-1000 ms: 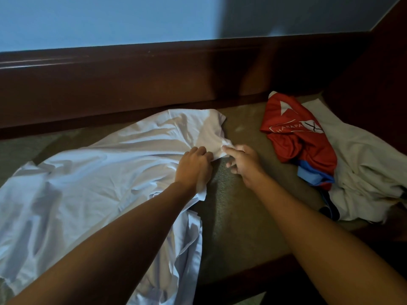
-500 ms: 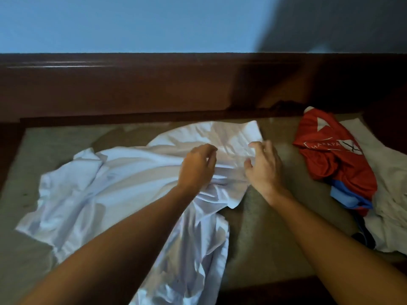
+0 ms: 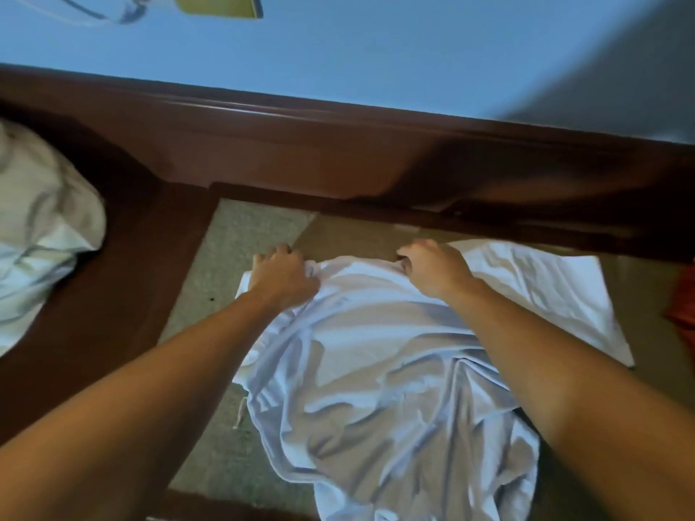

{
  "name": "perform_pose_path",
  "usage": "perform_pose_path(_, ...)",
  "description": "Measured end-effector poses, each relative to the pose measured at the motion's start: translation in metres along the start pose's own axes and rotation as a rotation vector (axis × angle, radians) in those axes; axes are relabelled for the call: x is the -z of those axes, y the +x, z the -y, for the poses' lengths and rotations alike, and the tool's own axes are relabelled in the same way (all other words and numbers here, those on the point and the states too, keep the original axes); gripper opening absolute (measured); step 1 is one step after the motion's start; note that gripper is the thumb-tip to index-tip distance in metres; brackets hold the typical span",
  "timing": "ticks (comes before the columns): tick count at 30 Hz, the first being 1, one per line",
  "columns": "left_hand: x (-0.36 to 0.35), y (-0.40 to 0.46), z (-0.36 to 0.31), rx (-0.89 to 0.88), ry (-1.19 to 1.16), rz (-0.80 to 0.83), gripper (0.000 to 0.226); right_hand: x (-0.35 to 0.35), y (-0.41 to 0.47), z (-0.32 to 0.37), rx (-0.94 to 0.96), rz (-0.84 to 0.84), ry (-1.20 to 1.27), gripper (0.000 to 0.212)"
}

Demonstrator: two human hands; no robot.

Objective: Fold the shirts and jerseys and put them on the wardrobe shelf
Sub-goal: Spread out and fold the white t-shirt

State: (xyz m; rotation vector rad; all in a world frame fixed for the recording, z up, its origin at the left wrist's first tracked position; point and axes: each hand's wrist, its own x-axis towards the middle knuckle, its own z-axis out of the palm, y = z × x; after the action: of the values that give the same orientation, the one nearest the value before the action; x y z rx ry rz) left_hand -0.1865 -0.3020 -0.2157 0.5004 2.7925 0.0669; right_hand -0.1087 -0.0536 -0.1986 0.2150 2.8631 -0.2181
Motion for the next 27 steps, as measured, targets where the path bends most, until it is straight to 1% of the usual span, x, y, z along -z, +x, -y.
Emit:
perform_pose_path(3, 0.004, 0.004, 0.005, -0.052, -0.243, -0.013, 0.037, 0.014, 0.0, 0.0, 0.017, 0.136, -0.114, 0.023)
perform_pose_path(4, 0.006, 0.006, 0.006, -0.071, -0.281, -0.054, 0.031, 0.018, -0.001, 0.0, 0.01, 0.177, -0.128, 0.018)
perform_pose_path(5, 0.009, 0.009, 0.006, -0.094, -0.31, -0.124, 0.027, 0.019, -0.001, -0.003, -0.002, 0.181, -0.144, 0.016)
perform_pose_path(6, 0.012, 0.011, 0.006, -0.117, -0.336, -0.223, 0.023, 0.019, 0.0, -0.005, -0.017, 0.125, -0.165, 0.016)
perform_pose_path(7, 0.014, 0.015, 0.006, -0.139, -0.354, -0.33, 0.021, 0.017, 0.002, -0.008, -0.041, 0.008, -0.176, 0.014)
perform_pose_path(8, 0.015, 0.018, 0.005, -0.168, -0.351, -0.437, 0.021, 0.014, 0.004, -0.01, -0.075, -0.144, -0.162, 0.014)
perform_pose_path(9, 0.016, 0.021, 0.004, -0.19, -0.316, -0.531, 0.024, 0.01, 0.005, -0.011, -0.111, -0.271, -0.128, 0.019)
perform_pose_path(10, 0.015, 0.024, 0.005, -0.196, -0.252, -0.584, 0.028, 0.005, 0.006, -0.012, -0.141, -0.338, -0.087, 0.029)
perform_pose_path(11, 0.012, 0.027, 0.006, -0.189, -0.171, -0.575, 0.031, 0.002, 0.006, -0.012, -0.159, -0.325, -0.058, 0.043)
perform_pose_path(13, 0.006, 0.031, 0.006, -0.119, -0.045, -0.416, 0.04, -0.007, 0.006, -0.015, -0.179, -0.231, -0.047, 0.065)
perform_pose_path(14, 0.004, 0.032, 0.005, -0.068, -0.044, -0.326, 0.044, -0.011, 0.005, -0.016, -0.19, -0.214, -0.047, 0.069)
perform_pose_path(15, 0.003, 0.034, 0.003, -0.03, -0.083, -0.272, 0.046, -0.015, 0.004, -0.018, -0.204, -0.228, -0.039, 0.068)
perform_pose_path(16, 0.003, 0.036, 0.001, -0.003, -0.135, -0.253, 0.046, -0.018, 0.003, -0.02, -0.215, -0.257, -0.033, 0.066)
perform_pose_path(21, 0.004, 0.049, 0.002, 0.077, -0.242, -0.221, 0.053, -0.039, -0.004, -0.023, -0.15, -0.324, -0.11, 0.05)
perform_pose_path(23, 0.007, 0.051, 0.012, 0.091, -0.309, -0.253, 0.047, -0.044, -0.003, -0.022, -0.154, -0.348, -0.123, 0.05)
perform_pose_path(24, 0.008, 0.051, 0.017, 0.104, -0.329, -0.262, 0.043, -0.045, -0.002, -0.019, -0.162, -0.331, -0.141, 0.05)
perform_pose_path(27, 0.01, 0.051, 0.031, 0.173, -0.382, -0.211, 0.034, -0.047, 0.007, -0.007, -0.218, -0.292, -0.144, 0.047)
